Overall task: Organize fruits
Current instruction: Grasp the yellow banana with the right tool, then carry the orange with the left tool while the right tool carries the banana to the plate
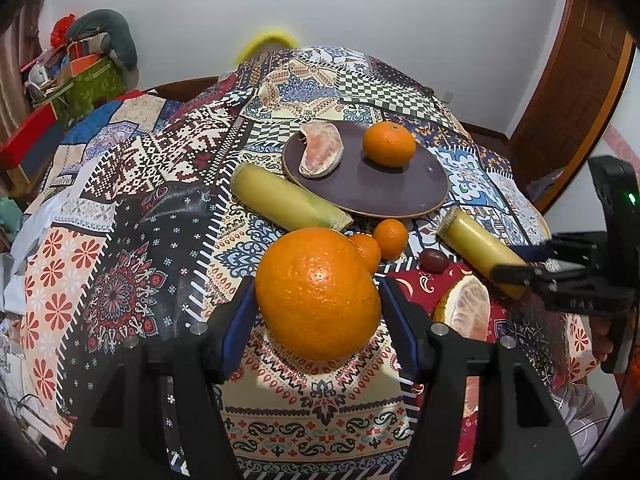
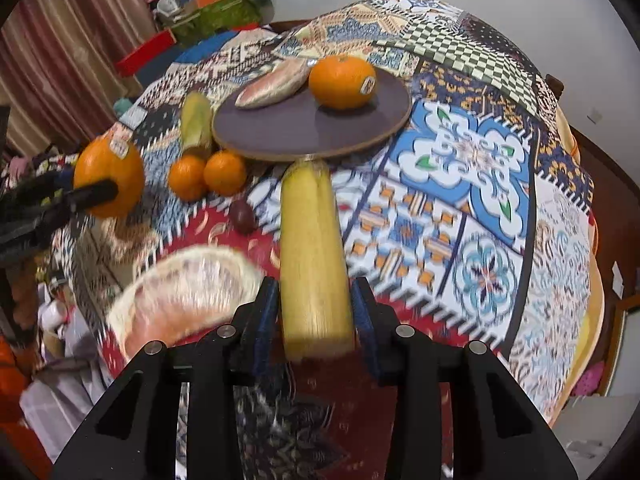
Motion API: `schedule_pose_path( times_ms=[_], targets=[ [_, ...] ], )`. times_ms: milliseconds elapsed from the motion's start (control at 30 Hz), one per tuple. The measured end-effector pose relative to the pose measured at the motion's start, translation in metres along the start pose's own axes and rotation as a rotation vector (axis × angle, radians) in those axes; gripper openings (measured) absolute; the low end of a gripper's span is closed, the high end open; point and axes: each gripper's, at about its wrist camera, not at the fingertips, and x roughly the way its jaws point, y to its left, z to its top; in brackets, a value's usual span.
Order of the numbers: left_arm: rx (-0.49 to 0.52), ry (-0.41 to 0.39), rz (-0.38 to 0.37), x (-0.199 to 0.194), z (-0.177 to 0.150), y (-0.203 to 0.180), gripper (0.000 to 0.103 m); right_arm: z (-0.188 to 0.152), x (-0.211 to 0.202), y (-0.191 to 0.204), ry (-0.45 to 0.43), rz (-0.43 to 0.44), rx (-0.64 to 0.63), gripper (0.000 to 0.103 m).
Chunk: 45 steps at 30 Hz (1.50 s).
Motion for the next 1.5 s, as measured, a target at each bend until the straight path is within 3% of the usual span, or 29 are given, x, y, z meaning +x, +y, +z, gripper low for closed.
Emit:
schedule_pose_path(
  times_ms=[267, 500, 833, 1233, 1500],
  targets=[
    [0.001, 0.009, -0.001, 0.003, 0.001, 0.0, 0.061, 0.007, 0.023, 0.004, -0.026, -0.007, 0.049, 0.035],
    [0.003, 0.003, -0.005, 0.003, 0.003, -0.002, 0.061, 0.0, 0.009, 0.001, -0.07, -0.003, 0.096, 0.032],
    [0.006, -0.036, -0.019, -0.007, 0.018, -0.007, 0.061, 0.003, -0.033, 0.0, -0.209, -0.021, 0.115, 0.032],
    [0.032, -0.101, -0.038, -0.017, 0.047, -0.02, 0.061, 0.025, -0.063, -0.004, -0.336, -0.036, 0.146, 0.032],
    [0.046, -0.126, -0.053, -0.011, 0.071, -0.026, 0.061, 0.041, -0.064, -0.011, -0.366, -0.038, 0.158, 0.032]
  ],
)
